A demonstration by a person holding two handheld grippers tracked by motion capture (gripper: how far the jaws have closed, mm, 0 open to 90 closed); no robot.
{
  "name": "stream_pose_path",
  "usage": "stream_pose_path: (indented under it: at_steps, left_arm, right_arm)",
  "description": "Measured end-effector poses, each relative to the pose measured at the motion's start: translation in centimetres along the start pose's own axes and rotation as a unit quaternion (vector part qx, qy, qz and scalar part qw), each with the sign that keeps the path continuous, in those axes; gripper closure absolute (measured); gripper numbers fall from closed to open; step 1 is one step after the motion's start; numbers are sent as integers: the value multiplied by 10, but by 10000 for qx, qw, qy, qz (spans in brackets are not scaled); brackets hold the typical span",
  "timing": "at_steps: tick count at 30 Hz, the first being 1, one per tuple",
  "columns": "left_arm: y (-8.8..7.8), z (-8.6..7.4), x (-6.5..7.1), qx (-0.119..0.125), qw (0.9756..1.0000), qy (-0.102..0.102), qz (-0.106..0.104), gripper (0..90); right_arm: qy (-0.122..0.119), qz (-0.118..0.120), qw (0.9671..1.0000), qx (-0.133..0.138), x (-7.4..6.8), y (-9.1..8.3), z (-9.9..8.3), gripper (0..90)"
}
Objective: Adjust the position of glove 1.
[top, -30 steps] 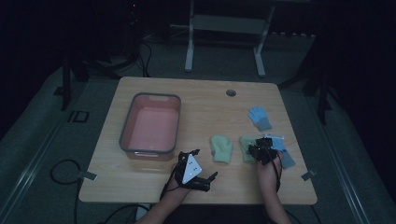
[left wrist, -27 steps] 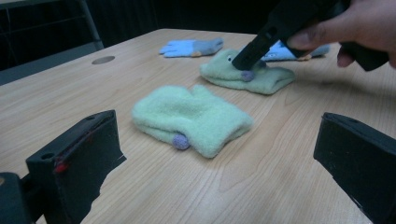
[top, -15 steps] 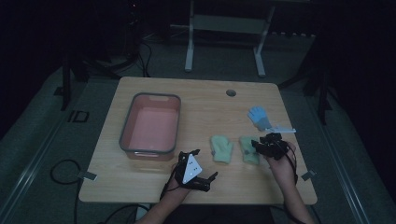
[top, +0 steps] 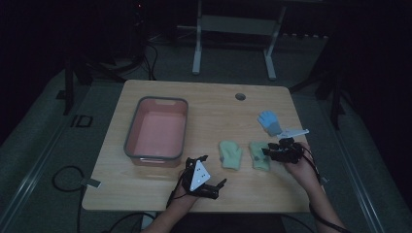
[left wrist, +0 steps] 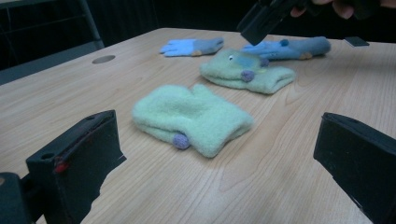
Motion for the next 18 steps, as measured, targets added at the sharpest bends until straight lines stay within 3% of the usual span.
stream_pose_path:
  at_steps: [5,6,9,13,15,18]
  left_arm:
    - [0,0,0,9,10000,-9,1,7]
    - [0,0,0,9,10000,-13,1,7]
    - [0,0,0,-2,10000,8,1,7]
    - [0,0,1,-15,10000,25,7,7]
    - [0,0,0,-20,10000,25,9,7]
    - [0,0,0,-13,10000,6,6,7]
  right_arm:
    - [104,22,9997,-207,-1,18,-12,600]
    - [13,-180,9990,-402,-3,28,-19,607]
    - [92,-179,9992,-344,-5,29,-20,618]
    - [170,-194,9991,-323,-10,30,-20,752]
    - [409,-370,9982,-249,-15,31,-21,803]
    - [463,-517,9973,-250,-17,29,-19,818]
Point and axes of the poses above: each handheld gripper's, and its own axes: y roughly forward along the jaws, z roughly out of its top, x roughly to its right, the point moved 3 cm from there along y, roughly forward along the jaws
